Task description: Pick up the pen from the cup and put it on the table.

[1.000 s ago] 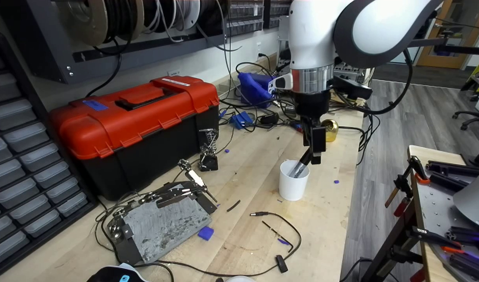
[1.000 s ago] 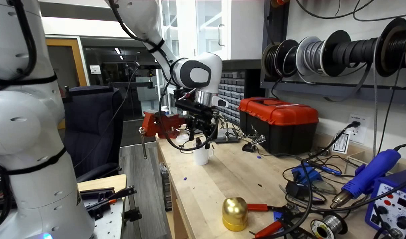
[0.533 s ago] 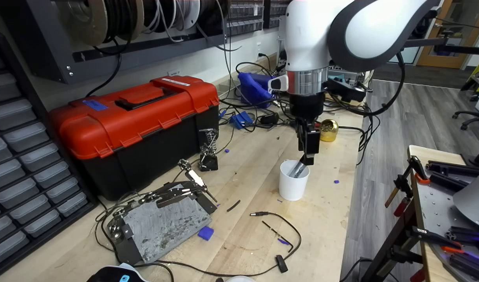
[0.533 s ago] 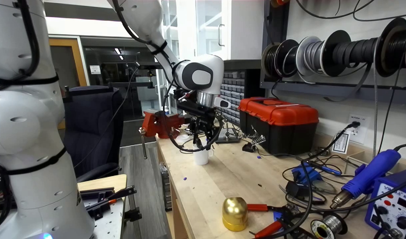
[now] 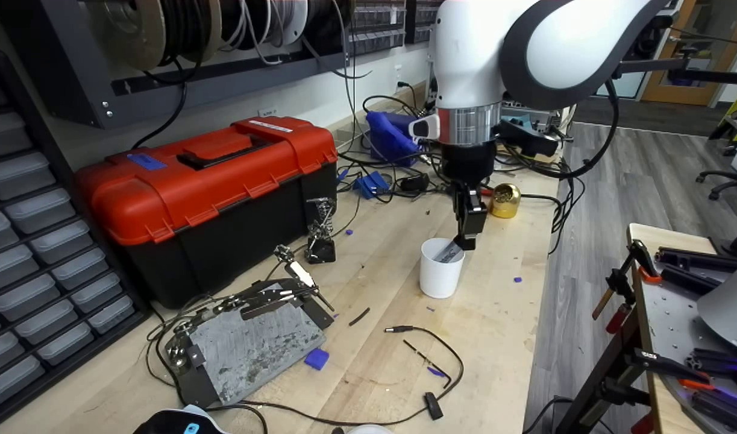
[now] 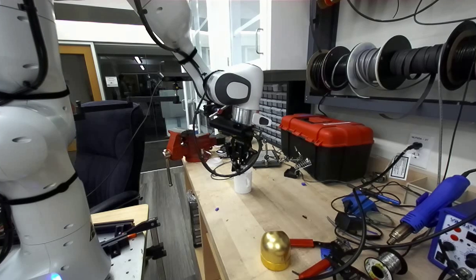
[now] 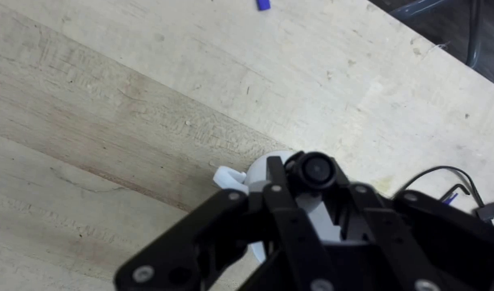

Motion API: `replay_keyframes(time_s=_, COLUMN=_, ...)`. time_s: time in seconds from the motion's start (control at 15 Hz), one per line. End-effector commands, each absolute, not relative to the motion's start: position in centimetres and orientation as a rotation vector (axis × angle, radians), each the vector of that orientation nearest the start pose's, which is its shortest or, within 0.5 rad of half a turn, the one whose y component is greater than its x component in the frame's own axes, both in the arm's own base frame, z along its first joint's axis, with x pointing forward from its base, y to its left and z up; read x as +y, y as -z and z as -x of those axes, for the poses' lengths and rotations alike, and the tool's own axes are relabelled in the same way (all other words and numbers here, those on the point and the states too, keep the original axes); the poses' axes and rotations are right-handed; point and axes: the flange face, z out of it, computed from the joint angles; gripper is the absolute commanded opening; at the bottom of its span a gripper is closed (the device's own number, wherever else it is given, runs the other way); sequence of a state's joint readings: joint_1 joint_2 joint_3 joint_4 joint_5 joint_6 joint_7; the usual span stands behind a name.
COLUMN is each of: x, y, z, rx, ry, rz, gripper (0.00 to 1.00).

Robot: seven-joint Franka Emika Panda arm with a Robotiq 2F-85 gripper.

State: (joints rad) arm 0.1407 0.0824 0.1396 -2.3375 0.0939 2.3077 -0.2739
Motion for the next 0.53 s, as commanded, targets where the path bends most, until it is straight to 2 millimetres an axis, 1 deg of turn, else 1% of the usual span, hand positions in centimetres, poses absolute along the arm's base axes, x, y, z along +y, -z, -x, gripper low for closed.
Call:
replay_keyframes(time_s=0.0, x=14.4, y=-29.8, z=-47.7, rx=-0.768, ry=-0.186, rz=2.963, gripper=0.06)
replay_keyframes(time_s=0.27, x=14.9, y=-30.5, z=-47.1, rx=-0.785, ry=-0.194, rz=2.967, gripper=0.06)
replay_keyframes(time_s=0.47, x=15.0, y=-31.7, z=-47.0, rx=-0.798, ry=-0.189, rz=2.982, gripper=0.06)
